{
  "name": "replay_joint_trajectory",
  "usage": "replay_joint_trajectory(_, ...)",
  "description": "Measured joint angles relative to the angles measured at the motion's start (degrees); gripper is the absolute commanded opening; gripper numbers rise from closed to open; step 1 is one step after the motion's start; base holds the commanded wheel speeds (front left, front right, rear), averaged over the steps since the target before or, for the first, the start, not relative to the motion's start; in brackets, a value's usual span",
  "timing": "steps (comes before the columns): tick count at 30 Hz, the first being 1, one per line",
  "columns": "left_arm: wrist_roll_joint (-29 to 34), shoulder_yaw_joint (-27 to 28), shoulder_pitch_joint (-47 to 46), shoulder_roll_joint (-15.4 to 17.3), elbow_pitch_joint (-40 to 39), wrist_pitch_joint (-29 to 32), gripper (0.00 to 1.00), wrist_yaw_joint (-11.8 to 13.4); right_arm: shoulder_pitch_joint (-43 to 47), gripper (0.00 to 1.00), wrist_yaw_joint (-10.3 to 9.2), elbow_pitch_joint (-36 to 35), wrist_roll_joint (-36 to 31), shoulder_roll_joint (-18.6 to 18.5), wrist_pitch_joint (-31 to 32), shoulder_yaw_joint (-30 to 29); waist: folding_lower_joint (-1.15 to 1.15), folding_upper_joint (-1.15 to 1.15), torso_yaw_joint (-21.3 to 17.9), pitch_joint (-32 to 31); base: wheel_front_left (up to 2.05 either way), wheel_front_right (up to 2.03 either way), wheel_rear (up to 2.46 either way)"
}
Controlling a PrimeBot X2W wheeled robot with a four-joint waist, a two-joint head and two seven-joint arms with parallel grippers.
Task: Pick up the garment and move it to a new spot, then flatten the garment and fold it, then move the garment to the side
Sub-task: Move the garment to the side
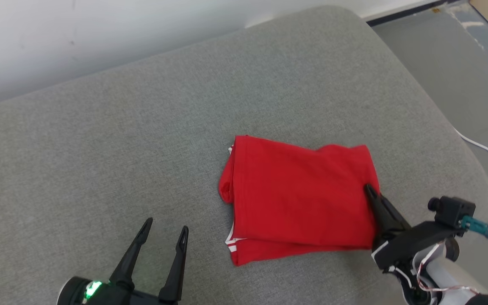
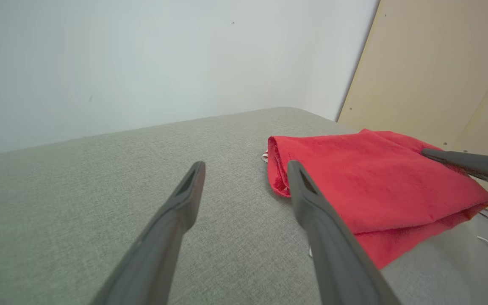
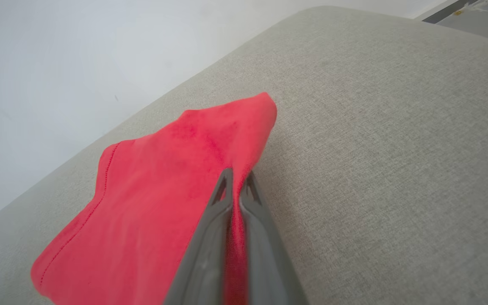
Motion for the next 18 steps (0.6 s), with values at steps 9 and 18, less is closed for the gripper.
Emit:
replay_joint_trajectory(9, 1.52, -2.86, -5.70, 0.55, -0.56, 0.00, 1.00, -1.78, -6.52, 0.00, 0.01, -0.91, 0.14, -4.85, 0.00, 1.58, 0.00, 0.00, 0.04, 4.53, 0.00, 0.00, 0.00)
replay_joint_trajectory(18, 3.56, -6.16, -12.88, 1.82, -3.60, -0.01, 1.00, -2.92, -17.74, 0.00, 0.01, -1.54, -0.11, -13.47, -0.01, 1.36, 0.01, 0.00, 4.24, 11.97, 0.00, 0.00, 0.00)
